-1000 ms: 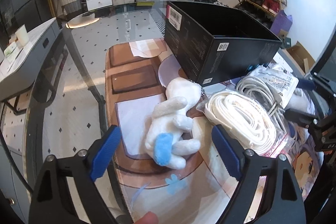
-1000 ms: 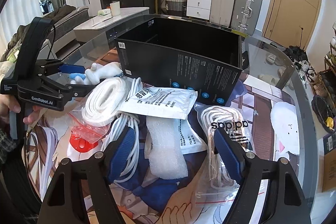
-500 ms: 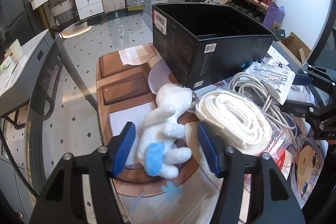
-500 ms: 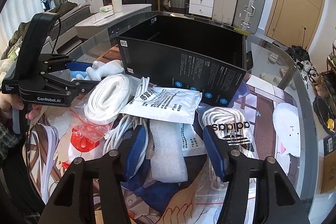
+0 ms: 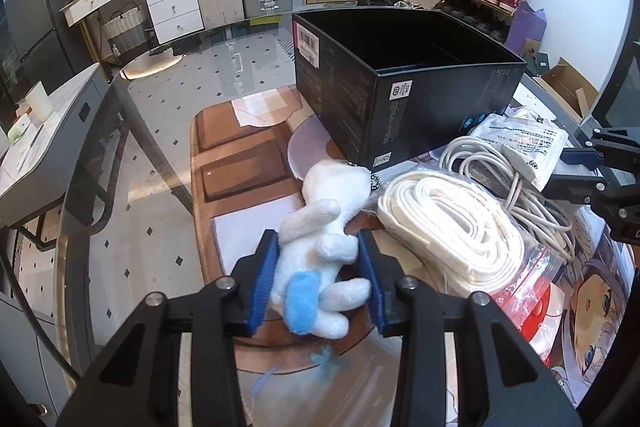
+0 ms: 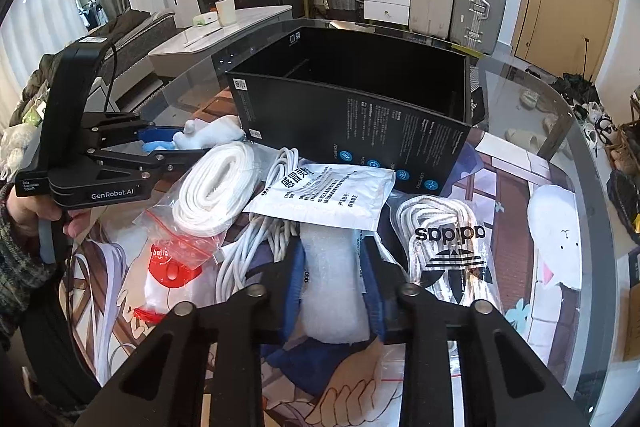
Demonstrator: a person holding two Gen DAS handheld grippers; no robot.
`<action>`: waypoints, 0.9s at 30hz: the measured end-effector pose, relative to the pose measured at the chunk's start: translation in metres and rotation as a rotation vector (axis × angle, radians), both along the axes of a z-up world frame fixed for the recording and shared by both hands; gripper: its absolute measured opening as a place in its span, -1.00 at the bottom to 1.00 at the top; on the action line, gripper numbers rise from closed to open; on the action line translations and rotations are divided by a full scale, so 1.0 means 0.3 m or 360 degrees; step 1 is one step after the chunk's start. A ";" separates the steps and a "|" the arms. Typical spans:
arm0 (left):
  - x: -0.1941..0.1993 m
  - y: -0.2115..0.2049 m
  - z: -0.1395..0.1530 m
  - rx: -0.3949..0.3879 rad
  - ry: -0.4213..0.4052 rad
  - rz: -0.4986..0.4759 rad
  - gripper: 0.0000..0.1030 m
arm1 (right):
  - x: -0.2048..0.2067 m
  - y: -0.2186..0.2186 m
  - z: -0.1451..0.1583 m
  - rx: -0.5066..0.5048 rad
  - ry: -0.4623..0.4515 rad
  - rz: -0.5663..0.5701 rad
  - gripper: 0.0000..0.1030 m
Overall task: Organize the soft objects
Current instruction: 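Lift the plush toy and foam sleeve with both tools toward the black box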
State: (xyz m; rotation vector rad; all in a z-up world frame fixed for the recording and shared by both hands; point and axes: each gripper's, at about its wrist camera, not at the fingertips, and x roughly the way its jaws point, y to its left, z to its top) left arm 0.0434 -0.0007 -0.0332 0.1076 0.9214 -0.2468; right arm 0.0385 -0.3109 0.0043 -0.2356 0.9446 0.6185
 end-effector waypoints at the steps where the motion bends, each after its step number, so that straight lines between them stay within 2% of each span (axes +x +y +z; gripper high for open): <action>1: 0.001 -0.002 0.000 0.0004 -0.0002 0.0000 -0.27 | 0.002 0.000 -0.001 -0.0003 0.0012 -0.0002 -0.48; 12: -0.008 -0.019 0.003 0.0037 -0.0021 0.0001 -0.36 | 0.002 0.009 -0.002 -0.0033 0.0025 -0.0013 -0.52; 27: -0.052 -0.033 0.033 0.0064 0.0041 0.0022 -0.38 | -0.033 -0.066 0.048 0.0050 0.0105 -0.0024 -0.54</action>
